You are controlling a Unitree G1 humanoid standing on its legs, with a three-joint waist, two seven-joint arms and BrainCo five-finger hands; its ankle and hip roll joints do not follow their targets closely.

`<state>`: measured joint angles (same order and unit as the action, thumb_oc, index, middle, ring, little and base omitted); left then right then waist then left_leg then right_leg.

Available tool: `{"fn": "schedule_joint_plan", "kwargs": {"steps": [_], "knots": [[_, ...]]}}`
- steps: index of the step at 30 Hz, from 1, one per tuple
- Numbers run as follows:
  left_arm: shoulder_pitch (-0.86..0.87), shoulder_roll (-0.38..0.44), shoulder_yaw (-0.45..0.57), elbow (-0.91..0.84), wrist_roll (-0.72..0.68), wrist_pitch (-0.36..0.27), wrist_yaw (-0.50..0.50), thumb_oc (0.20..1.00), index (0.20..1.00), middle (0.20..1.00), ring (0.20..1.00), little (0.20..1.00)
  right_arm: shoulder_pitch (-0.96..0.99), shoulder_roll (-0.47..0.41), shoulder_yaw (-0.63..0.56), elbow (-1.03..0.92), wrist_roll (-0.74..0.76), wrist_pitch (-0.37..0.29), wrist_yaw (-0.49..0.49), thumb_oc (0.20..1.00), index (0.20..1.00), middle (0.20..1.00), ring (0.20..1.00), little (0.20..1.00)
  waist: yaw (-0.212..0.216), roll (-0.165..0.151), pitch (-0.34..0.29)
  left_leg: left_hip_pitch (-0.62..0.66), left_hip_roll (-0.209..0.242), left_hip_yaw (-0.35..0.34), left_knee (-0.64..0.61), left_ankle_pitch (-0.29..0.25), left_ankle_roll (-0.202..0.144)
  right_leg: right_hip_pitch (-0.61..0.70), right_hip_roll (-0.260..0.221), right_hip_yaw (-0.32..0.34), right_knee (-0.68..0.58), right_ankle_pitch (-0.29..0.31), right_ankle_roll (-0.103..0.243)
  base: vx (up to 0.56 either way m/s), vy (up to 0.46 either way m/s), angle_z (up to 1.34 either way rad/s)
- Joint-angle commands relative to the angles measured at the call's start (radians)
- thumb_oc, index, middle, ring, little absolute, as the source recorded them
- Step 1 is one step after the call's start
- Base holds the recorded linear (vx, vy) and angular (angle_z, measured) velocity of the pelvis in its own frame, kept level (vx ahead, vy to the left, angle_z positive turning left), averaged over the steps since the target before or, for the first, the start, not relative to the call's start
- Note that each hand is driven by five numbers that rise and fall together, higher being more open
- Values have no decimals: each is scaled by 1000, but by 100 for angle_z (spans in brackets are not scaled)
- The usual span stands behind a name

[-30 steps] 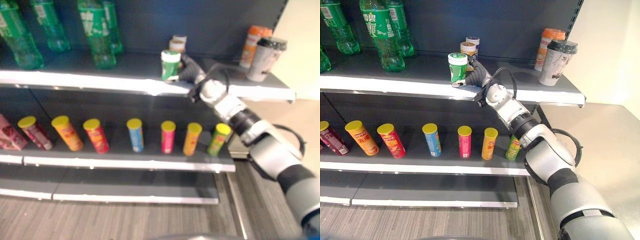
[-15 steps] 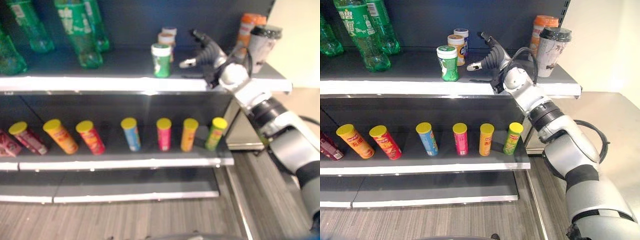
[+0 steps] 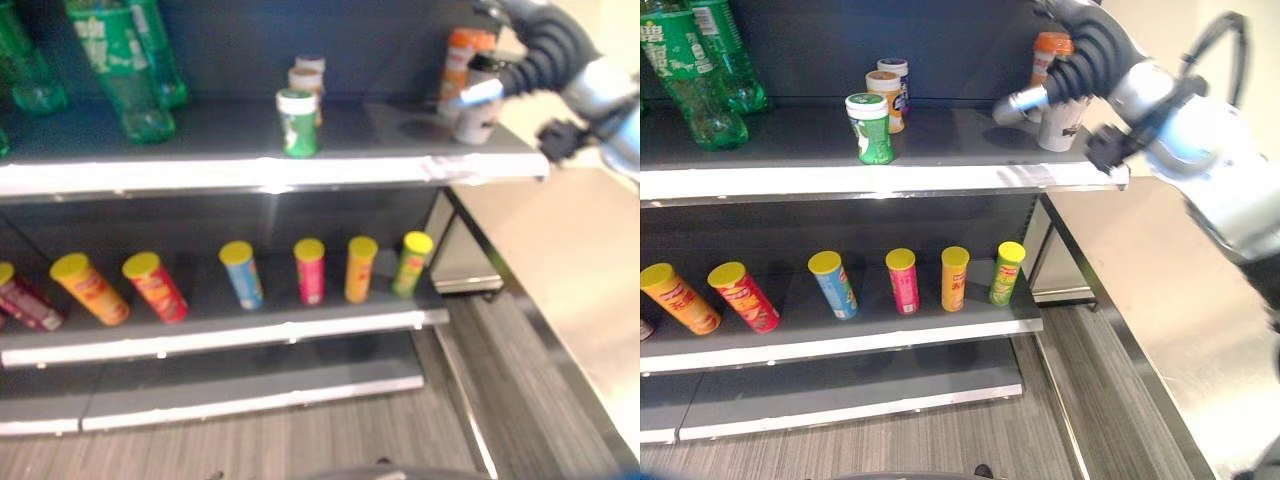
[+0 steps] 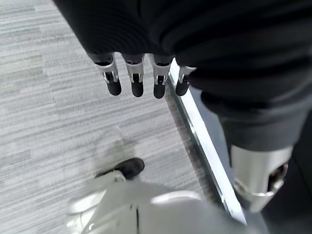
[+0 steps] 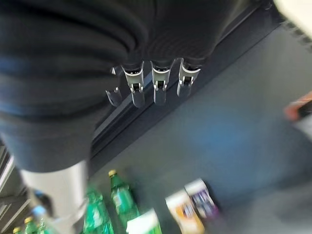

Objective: Put the goods on the table back onto the shelves and tidy them up.

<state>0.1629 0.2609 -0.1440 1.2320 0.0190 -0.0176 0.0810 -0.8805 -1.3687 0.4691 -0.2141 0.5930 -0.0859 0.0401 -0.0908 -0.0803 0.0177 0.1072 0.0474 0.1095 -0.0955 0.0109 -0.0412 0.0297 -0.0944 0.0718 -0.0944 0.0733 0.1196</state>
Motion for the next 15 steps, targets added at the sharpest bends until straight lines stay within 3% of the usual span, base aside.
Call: {"fn": "schedule_joint_plan", "kwargs": {"steps": [1,3,4,5,7,8,11,15], "knots": [[-41,6,25,58,-8,-16,-21,1000,1000,1000,1000,1000,184,-138,-221,-9,228,-98,70,1000,1000,1000,1000,1000,7,-25,-14,22,-7,-53,8,-125,-2,-7,-71,-6,63,-36,54,2,-9,-10],[-33,-12,40,60,-7,-21,-25,1000,1000,1000,1000,1000,345,-175,-415,1,281,-128,72,1000,1000,1000,1000,1000,-26,-23,-23,25,-3,-43,8,-128,-4,-12,-68,1,64,-33,56,1,-5,-4],[-26,-21,44,62,-2,-26,-27,1000,1000,1000,1000,1000,565,-140,-675,24,303,-153,54,1000,1000,1000,1000,1000,-50,-26,-30,27,0,-34,8,-132,-4,-16,-66,7,63,-29,57,6,-3,-4],[-29,-15,37,62,-2,-26,-27,1000,1000,1000,1000,1000,622,-135,-731,14,303,-153,55,1000,1000,1000,1000,1000,-42,-31,-29,27,0,-34,8,-132,-4,-16,-66,7,63,-29,57,0,0,0],[-26,-20,33,60,5,-25,-26,1000,1000,1000,1000,1000,859,-32,-1012,35,310,-174,12,1000,1000,1000,1000,1000,-60,-31,-35,28,3,-25,8,-137,-1,-21,-65,14,62,-24,59,15,3,-12],[-29,-17,26,60,5,-25,-26,1000,1000,1000,1000,1000,894,-26,-1047,26,310,-174,12,1000,1000,1000,1000,1000,-53,-33,-33,28,3,-26,8,-137,-1,-21,-65,13,62,-24,59,9,-1,-12],[-24,-21,27,63,13,-19,-26,1000,1000,1000,1000,1000,1061,97,-1197,-9,317,-179,4,1000,1000,1000,1000,1000,-54,-25,-31,27,4,-24,8,-140,2,-25,-65,16,62,-23,59,1,-2,-14],[-21,-15,52,70,26,-15,-32,1000,1000,1000,1000,1000,1198,212,-1250,-59,290,-152,22,1000,1000,1000,1000,1000,-65,-15,-27,28,3,-19,8,-142,4,-32,-66,24,63,-18,61,-1,-4,-2]]}}
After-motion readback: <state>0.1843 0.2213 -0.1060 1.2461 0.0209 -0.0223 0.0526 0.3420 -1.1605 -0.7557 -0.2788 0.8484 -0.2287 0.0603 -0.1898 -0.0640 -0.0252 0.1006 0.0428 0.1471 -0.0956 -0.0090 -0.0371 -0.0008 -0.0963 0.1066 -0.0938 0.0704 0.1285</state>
